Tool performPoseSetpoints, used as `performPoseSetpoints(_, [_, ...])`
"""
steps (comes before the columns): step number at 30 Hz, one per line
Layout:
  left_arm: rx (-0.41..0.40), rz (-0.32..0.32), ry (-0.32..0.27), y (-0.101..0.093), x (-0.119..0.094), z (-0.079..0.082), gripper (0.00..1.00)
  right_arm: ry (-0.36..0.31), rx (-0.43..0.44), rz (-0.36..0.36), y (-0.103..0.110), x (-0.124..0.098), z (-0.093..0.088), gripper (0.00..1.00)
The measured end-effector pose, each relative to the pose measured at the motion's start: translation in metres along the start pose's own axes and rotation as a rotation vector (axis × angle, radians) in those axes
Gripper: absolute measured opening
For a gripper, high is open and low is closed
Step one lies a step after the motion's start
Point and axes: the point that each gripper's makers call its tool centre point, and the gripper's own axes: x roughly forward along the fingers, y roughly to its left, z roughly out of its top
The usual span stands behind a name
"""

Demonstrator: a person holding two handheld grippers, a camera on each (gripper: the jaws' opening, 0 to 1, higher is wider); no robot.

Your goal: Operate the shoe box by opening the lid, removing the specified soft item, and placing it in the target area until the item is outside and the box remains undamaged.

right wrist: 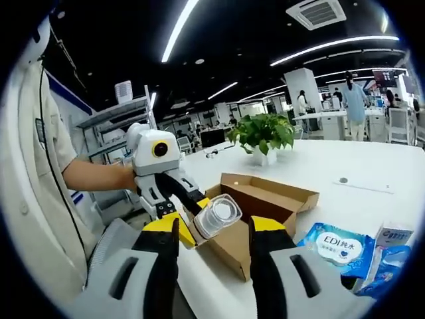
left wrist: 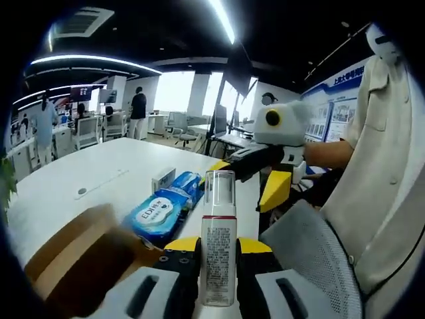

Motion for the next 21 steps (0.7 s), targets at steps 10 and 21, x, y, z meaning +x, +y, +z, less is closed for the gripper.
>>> performPoseSetpoints(10, [0.033,0.001,0.009,-0.003,0.000,-0.007,0.20,0.013,0.028,0.004,0.000,0.006,-0.007,0.27])
performPoseSetpoints(21, [0.049,-0.010,0.059,-0.005,0.005,-0.018,0.20,0.035,0.056,-0.001,0.001,0.010,-0.011,0.23])
